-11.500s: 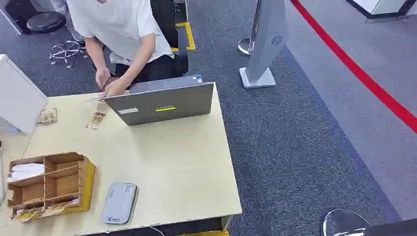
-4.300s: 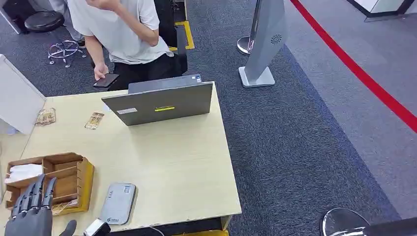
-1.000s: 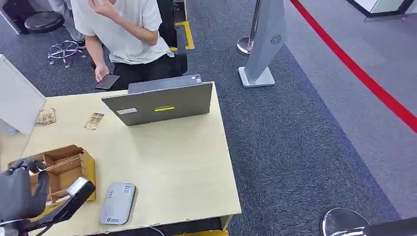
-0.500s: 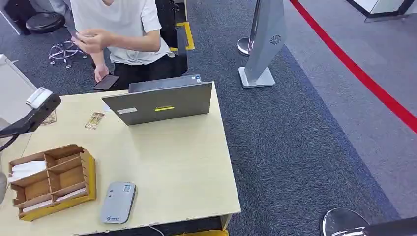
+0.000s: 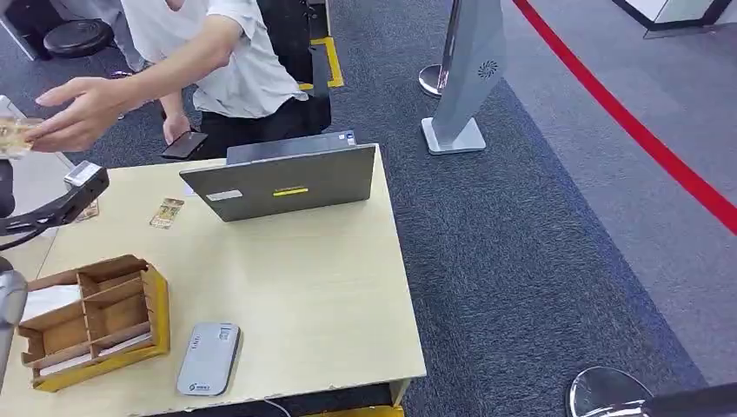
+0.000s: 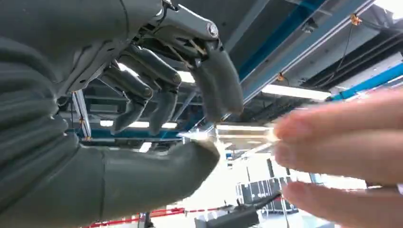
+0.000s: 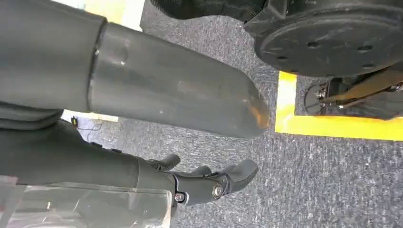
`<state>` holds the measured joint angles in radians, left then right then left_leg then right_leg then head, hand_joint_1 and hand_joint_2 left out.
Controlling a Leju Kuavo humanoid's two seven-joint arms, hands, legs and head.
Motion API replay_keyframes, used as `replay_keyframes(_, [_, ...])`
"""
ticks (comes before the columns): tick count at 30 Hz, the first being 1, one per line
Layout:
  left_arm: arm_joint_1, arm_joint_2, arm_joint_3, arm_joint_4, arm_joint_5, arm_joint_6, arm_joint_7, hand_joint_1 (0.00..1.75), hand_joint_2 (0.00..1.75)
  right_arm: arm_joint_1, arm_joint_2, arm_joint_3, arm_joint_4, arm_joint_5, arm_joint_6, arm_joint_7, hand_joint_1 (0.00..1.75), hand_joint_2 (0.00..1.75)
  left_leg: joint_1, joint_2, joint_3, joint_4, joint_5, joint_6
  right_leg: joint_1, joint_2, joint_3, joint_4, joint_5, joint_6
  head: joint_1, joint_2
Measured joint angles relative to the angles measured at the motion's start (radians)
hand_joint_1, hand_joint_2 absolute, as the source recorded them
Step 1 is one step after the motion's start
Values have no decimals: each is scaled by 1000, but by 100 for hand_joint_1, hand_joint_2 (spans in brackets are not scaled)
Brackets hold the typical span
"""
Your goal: Pass the card to the sensor for recognition and then transmit it.
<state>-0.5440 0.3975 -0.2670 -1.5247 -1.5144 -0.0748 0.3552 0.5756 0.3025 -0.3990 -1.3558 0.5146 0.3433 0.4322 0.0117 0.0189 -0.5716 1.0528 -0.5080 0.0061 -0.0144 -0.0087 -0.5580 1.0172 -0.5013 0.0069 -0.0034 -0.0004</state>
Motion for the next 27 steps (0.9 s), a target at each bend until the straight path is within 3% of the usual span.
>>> replay_keyframes(3, [14, -7, 1, -4, 50, 13, -6, 0, 175, -4, 0, -3, 6, -2, -7, 2, 0, 0, 0, 0, 0, 0, 0, 0, 0, 0, 0, 0, 0, 0, 0, 0])
replay_keyframes(6, [83, -19, 8, -70, 113, 40, -24, 0, 175, -6, 0, -2, 13, -20, -29, 3, 0, 0, 0, 1, 0, 0, 0, 0, 0, 1, 0, 0, 0, 0, 0, 0])
replay_keyframes(9, [192, -29, 21, -195, 185, 58, -49, 0, 175, -1, 0, 4, 14, -60, -62, 18, 0, 0, 0, 1, -1, 0, -1, 0, 0, 1, 0, 0, 0, 0, 0, 0])
replay_keyframes(12, [368, -29, 63, -352, 293, 146, -108, 0, 175, 17, 0, 28, 6, -115, -111, 44, 0, 0, 0, 7, 0, 0, -5, 0, 0, 6, 0, 0, -2, -1, 0, 0])
replay_keyframes(16, [701, -42, 187, -572, 518, 344, -269, 0, 175, 64, 0, 71, -26, -164, -166, 88, 0, 0, 0, 12, 2, -1, -10, 0, 0, 12, 0, 1, -7, -1, -1, 0])
replay_keyframes(18, [846, -79, 286, -646, 704, 375, -398, 0, 175, 84, 0, 90, -45, -170, -183, 109, 0, 0, 0, 11, 3, -1, -12, 0, 0, 11, 0, 0, -9, 1, 0, 0])
replay_keyframes(20, [944, -190, 425, -700, 994, 253, -559, 0, 175, 101, 0, 106, -65, -184, -203, 129, 0, 0, 0, 10, 3, -1, -13, 2, 0, 10, 0, 0, -10, 2, -2, 0])
replay_keyframes(21, [948, -267, 539, -718, 1145, 104, -624, 0, 175, 111, 0, 114, -75, -191, -214, 139, 0, 0, 0, 8, 2, -1, -13, 2, 0, 8, 0, 0, -11, 3, -1, 0])
replay_keyframes(22, [928, -348, 663, -728, 1248, -61, -651, 0, 175, 118, 0, 120, -85, -198, -221, 144, 0, 0, 0, 5, 2, -1, -13, 2, 0, 5, 1, -1, -11, 4, 0, 0])
replay_keyframes(23, [899, -424, 799, -729, 1339, -204, -632, 0, 175, 123, 0, 126, -94, -202, -226, 149, 0, 0, 0, 5, 2, -1, -13, 2, 0, 4, 2, -1, -11, 4, 4, 0])
replay_keyframes(24, [862, -476, 941, -724, 1420, -307, -582, 0, 175, 125, 0, 131, -100, -201, -230, 152, 0, 0, 0, 6, 3, -1, -13, 2, 0, 6, 2, -1, -11, 3, 6, 0])
replay_keyframes(25, [823, -518, 1090, -708, 1480, -362, -527, 0, 175, 126, 0, 133, -104, -200, -231, 155, 0, 0, 0, 7, 4, -1, -13, 2, -1, 7, 3, -1, -10, 3, 5, 0])
replay_keyframes(27, [742, -587, 1303, -651, 1553, -396, -409, 0, 175, 127, 0, 136, -108, -195, -229, 155, 0, 0, 0, 7, 5, -1, -13, 1, -1, 7, 4, 0, -10, 2, 3, 0])
